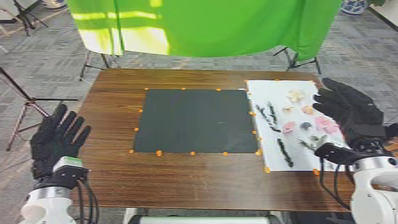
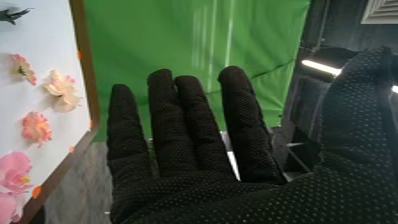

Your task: Arrange flowers

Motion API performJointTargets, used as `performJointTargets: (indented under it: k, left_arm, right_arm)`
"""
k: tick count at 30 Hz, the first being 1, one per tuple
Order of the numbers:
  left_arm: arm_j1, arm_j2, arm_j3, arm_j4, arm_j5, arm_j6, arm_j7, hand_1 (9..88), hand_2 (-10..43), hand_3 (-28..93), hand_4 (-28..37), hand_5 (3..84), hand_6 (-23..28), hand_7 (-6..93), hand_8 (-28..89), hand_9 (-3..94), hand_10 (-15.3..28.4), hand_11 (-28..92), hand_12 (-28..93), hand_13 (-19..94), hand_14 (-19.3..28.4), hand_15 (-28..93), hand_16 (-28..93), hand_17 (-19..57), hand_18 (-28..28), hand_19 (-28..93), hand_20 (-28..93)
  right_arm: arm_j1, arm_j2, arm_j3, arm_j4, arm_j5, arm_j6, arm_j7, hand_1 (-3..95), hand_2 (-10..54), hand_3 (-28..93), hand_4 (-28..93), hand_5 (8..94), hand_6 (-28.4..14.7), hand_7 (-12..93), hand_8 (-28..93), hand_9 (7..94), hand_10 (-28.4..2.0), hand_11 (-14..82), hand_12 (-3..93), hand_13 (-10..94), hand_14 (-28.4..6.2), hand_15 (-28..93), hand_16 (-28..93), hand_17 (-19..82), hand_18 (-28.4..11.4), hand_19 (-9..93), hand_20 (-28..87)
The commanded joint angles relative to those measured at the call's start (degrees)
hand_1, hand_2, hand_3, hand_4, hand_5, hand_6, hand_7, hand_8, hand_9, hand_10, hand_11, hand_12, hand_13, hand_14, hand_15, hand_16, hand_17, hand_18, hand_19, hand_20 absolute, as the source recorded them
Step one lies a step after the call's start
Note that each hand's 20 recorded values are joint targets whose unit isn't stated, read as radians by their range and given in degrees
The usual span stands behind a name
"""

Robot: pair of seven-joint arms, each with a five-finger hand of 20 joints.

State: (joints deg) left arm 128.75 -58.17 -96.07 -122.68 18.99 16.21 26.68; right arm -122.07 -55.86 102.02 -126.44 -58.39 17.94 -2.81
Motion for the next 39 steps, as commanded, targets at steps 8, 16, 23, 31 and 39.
performJointTargets:
  k: [8, 16, 23, 31, 39]
  left_arm:
    - [0.8, 0.44, -0.19, -0.37, -0.72, 0.15, 0.93, 28.1, 10.4, 69, -28.3, 33.7, 6.7, 7.5, -7, 22.8, 13.9, 16, 7, 14, 12.0, 23, -7, -6.2, 12.2, 31, 8]
    - [1.1, 0.94, -0.13, -0.56, -1.03, 0.5, 1.75, 28.3, 10.3, 69, -28.3, 34.2, 6.9, 7.6, -7, 23.1, 13.8, 16, 7, 14, 12.1, 24, -7, -6.3, 12.5, 31, 8]
    - [1.7, 1.08, -0.35, -0.66, -1.23, 0.24, 2.11, 28.8, 10.8, 69, -28.3, 34.8, 7.0, 8.0, -7, 24.0, 14.2, 17, 7, 16, 12.4, 25, -7, -5.9, 12.8, 31, 8]
    - [1.3, 0.78, -0.33, -0.58, -1.47, 0.99, 1.48, 28.9, 11.8, 69, -28.3, 36.2, 7.8, 8.5, -7, 26.1, 14.7, 19, 8, 19, 13.9, 28, -6, -5.7, 13.3, 32, 8]
    - [3.1, 0.93, -0.81, -1.22, -2.28, 1.86, 3.12, 28.9, 12.1, 70, -28.3, 36.6, 8.0, 9.3, -7, 27.0, 15.0, 21, 9, 20, 14.5, 31, -7, -5.7, 13.3, 33, 8]
  right_arm:
    - [-3.1, -2.2, 5.1, -2.5, -1.0, -6.1, 1.5, 16.1, 1.3, 84, -26, 46.1, -1.7, 19, -12, 46.4, -14.6, 6.9, 16.7, 40, -12.6, 12, 28, 20, -16.1, 24, 27]
    - [-0.4, 1.6, 3.3, -2.7, -17.0, -9.9, 5.2, 17.5, -4.2, 83, -26, 47.0, -1.9, 20, -13, 48.0, -14.5, 8.4, 17.5, 43, -12.9, 13, 28, 21, -16.7, 27, 28]
    - [2.1, 6.3, -0.4, -3.7, -44.3, -11.9, 16.0, 18.0, -4.9, 80, -25, 50.2, -2.0, 19, -12, 52.6, -14.9, 9.6, 17.4, 49, -12.7, 16, 28, 23, -17.4, 35, 32]
    - [1.4, 7.6, -1.6, -6.6, -65.8, -19.1, 31.7, 16.3, -6.0, 74, -23, 67.5, -3.5, 25, -11, 72.3, -17.1, 19.7, 20.1, 66, -15.2, 35, 23, 32, -20.8, 69, 35]
    - [3.3, 9.5, -3.2, -7.3, -68.2, -31.6, 36.0, 15.0, -7.0, 70, -22, 72.1, -3.6, 28, -10, 78.0, -16.8, 25.4, 23.4, 70, -15.0, 46, 25, 37, -21.3, 80, 36]
